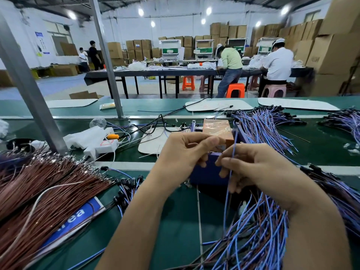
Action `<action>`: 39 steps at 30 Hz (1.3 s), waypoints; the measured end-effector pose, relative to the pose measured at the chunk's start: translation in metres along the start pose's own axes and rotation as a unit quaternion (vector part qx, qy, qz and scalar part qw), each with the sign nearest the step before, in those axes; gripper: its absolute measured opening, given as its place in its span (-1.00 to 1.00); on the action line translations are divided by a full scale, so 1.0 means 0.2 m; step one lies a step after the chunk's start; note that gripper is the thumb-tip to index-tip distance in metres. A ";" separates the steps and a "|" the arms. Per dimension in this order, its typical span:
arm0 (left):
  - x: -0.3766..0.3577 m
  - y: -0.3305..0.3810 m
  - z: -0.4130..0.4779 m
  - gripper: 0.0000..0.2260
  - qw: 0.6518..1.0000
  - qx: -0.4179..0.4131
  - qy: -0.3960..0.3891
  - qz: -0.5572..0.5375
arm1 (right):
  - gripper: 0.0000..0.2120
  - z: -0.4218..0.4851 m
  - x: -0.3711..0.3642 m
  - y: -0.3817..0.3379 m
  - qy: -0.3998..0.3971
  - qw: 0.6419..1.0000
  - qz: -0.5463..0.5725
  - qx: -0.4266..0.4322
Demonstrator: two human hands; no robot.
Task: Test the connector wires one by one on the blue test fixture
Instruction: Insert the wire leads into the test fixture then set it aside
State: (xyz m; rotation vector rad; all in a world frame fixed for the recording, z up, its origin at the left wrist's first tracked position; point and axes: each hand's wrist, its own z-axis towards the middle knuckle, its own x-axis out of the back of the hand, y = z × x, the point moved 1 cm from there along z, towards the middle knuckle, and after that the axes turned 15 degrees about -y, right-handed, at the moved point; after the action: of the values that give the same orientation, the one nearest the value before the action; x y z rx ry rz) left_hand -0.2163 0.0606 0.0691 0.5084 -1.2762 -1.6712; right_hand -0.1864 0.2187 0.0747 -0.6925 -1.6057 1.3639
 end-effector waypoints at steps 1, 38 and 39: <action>0.00 -0.03 0.01 -0.88 0.999 0.025 0.007 -0.033 | -0.86 0.01 0.01 0.01 0.029 0.999 0.023 -0.007; -0.01 -0.36 0.07 -0.79 0.970 0.129 0.166 0.119 | -0.81 0.17 0.17 0.36 0.268 0.949 0.067 -0.154; -0.01 -0.35 0.07 -0.79 0.967 0.123 0.169 0.144 | -0.85 0.16 0.18 0.35 0.279 0.946 0.084 -0.143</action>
State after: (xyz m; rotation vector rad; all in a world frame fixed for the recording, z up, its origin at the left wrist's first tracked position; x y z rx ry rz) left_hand -0.2555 0.0713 0.0105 0.6888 -1.2398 -1.1360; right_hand -0.2403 0.2507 0.0163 -1.2880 -1.3066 0.9315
